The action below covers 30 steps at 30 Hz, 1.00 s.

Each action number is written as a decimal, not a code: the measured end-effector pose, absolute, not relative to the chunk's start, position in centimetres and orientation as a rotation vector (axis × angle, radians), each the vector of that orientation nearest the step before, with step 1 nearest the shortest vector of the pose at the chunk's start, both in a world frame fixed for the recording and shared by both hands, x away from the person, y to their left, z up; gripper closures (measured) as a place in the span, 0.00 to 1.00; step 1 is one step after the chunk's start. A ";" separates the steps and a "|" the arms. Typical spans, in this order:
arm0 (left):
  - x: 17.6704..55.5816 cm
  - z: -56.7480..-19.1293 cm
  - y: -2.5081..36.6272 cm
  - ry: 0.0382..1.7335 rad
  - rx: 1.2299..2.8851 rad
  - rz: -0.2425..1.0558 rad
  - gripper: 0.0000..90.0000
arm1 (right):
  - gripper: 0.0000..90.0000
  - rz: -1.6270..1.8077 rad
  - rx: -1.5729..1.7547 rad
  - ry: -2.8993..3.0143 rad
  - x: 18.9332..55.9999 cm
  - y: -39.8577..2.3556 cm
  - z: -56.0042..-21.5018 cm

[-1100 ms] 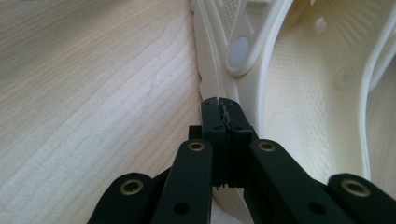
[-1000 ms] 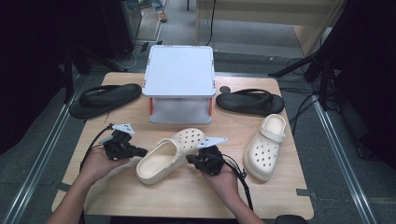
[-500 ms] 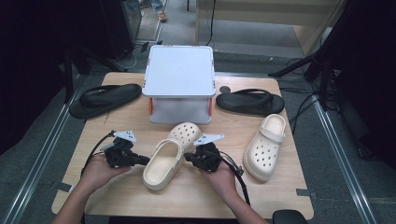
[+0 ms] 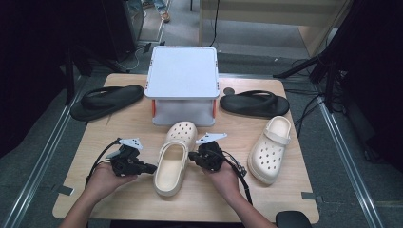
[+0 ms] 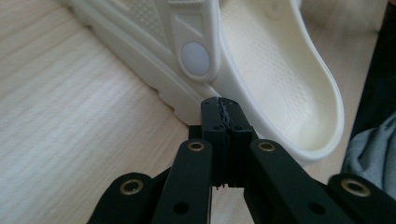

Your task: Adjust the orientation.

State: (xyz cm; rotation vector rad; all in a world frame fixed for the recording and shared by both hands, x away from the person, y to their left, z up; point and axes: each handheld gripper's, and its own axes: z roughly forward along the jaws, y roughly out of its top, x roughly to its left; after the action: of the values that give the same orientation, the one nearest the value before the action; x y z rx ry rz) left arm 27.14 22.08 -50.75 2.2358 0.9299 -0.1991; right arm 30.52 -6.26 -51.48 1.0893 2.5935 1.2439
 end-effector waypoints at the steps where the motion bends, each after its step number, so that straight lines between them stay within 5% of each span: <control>1: 27.0 -50.8 21.9 0.924 2.235 -0.204 1.00 | 1.00 1.251 1.090 2.594 30.5 -6.2 -51.4; 16: 27.1 -50.7 22.6 0.961 2.166 -0.207 0.93 | 1.00 1.285 1.101 2.591 31.4 -5.9 -51.2; 22: 27.1 -49.6 23.4 0.964 2.146 -0.112 0.83 | 0.97 1.340 1.072 2.566 31.0 -7.3 -50.0; 30: 27.7 -48.9 23.9 0.955 2.129 -0.066 0.60 | 0.81 1.338 1.022 2.581 30.0 -9.4 -48.8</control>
State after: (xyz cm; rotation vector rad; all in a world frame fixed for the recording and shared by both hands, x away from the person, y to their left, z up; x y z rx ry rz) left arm 27.69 23.86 -48.88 2.1290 0.9553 -0.0664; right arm 29.99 -9.43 -48.82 1.0219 2.5811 1.3383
